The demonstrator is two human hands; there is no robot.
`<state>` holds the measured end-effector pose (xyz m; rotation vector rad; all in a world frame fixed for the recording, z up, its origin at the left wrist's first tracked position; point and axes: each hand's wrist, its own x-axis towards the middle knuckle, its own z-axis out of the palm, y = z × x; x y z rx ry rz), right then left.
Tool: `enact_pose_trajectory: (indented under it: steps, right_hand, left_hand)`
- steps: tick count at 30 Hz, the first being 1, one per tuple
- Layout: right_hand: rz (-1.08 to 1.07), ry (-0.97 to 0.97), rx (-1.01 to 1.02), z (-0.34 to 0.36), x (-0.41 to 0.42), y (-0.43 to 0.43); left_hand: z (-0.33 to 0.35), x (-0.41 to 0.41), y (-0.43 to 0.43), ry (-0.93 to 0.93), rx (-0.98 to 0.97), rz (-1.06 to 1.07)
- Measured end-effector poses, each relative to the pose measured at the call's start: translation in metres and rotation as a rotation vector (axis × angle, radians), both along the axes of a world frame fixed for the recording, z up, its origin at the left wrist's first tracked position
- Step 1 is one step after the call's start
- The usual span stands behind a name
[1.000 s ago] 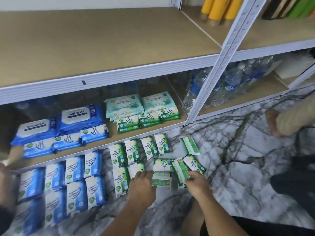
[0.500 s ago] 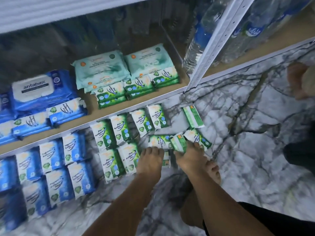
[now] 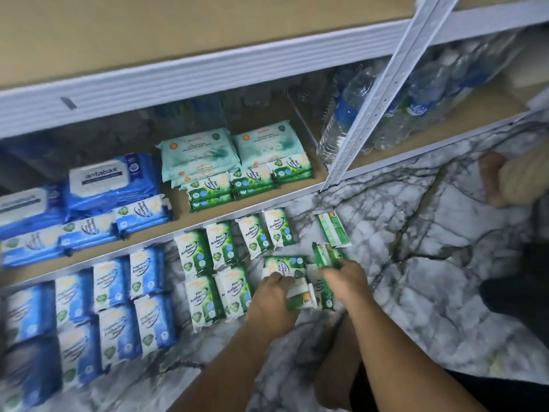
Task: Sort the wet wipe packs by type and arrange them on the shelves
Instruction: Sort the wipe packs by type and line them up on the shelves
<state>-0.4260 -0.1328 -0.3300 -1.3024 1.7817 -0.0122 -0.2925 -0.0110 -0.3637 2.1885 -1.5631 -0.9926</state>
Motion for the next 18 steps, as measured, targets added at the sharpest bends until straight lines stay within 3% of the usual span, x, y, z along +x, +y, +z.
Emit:
enact_pose_trajectory:
  steps: [10, 13, 18]
  right_hand:
    - [-0.305, -0.679, 0.325, 0.096, 0.013, 0.039]
    - [-0.311, -0.75, 0.348, 0.112, 0.015, 0.062]
    - [-0.24, -0.75, 0.338, 0.12, 0.008, 0.093]
  left_hand:
    - [0.119, 0.049, 0.068, 0.776, -0.015, 0.582]
    - [0.139, 0.056, 0.084, 1.021, 0.001, 0.708]
    - [0.157, 0.057, 0.093, 1.11, -0.016, 0.818]
